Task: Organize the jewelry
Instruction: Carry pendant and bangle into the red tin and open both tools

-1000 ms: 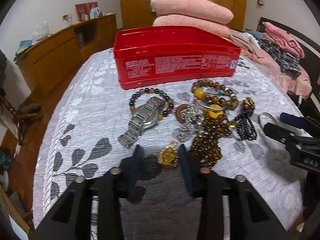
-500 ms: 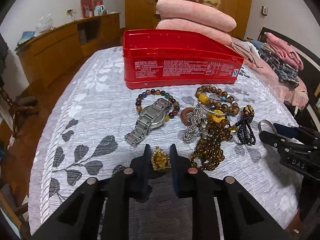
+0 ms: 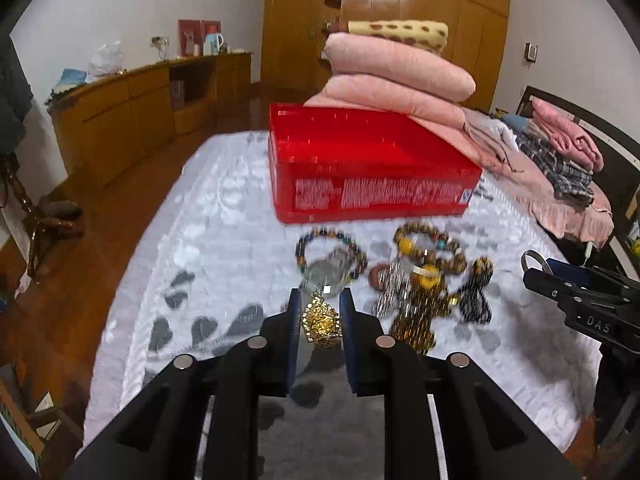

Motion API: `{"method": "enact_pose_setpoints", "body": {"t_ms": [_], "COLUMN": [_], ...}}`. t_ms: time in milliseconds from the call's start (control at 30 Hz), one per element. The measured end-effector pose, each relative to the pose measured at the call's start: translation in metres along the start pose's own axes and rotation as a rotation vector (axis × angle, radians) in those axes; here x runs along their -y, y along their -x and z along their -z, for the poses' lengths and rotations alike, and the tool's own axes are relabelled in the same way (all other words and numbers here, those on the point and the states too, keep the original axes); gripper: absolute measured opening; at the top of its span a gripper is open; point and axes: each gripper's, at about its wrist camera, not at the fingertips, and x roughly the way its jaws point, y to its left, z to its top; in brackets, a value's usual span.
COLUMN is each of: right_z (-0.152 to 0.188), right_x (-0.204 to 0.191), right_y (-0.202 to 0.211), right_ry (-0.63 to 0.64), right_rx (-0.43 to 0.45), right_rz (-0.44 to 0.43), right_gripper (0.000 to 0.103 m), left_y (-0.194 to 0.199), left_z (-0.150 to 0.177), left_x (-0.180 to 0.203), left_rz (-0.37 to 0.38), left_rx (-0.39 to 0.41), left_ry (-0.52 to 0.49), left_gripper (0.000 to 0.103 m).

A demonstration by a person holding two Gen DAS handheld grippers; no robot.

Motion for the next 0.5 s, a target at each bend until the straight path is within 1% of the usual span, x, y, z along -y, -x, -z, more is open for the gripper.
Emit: {"method": "enact_pose_setpoints", "body": {"t_ms": [133,267,433,500], "right_z": [-0.024,-0.056,-0.105,-0.121], "right_x": [-0.001,-0.003,-0.004,-0.005], "right_y": [0.002,0.001,-0.018,-0.029], "right_ry": [0.017,0.034,0.042,0.039], "right_rx": [0.044,0.085,0.111,0.11], "right_rz": [-0.012,-0.034,-0.057,-0.076], "right_gripper": [0.047,0.047,0.047,0.047], "left_y": [-0.001,-0.003,-0.02,-0.034], "left_z": [-0.021,-0.054,-0.104,-0.119], "left_x": [0.002,0.003,0.007,0.009], "left_rz": [0.004,0.007,0.007,0.005], "left_rx": [0.038,0.09,0.142,0.14], "left_ry": [-0.005,-0.003,-0.012,-0.017], "left_gripper": [0.019,0.019,0.019,0.019]}}
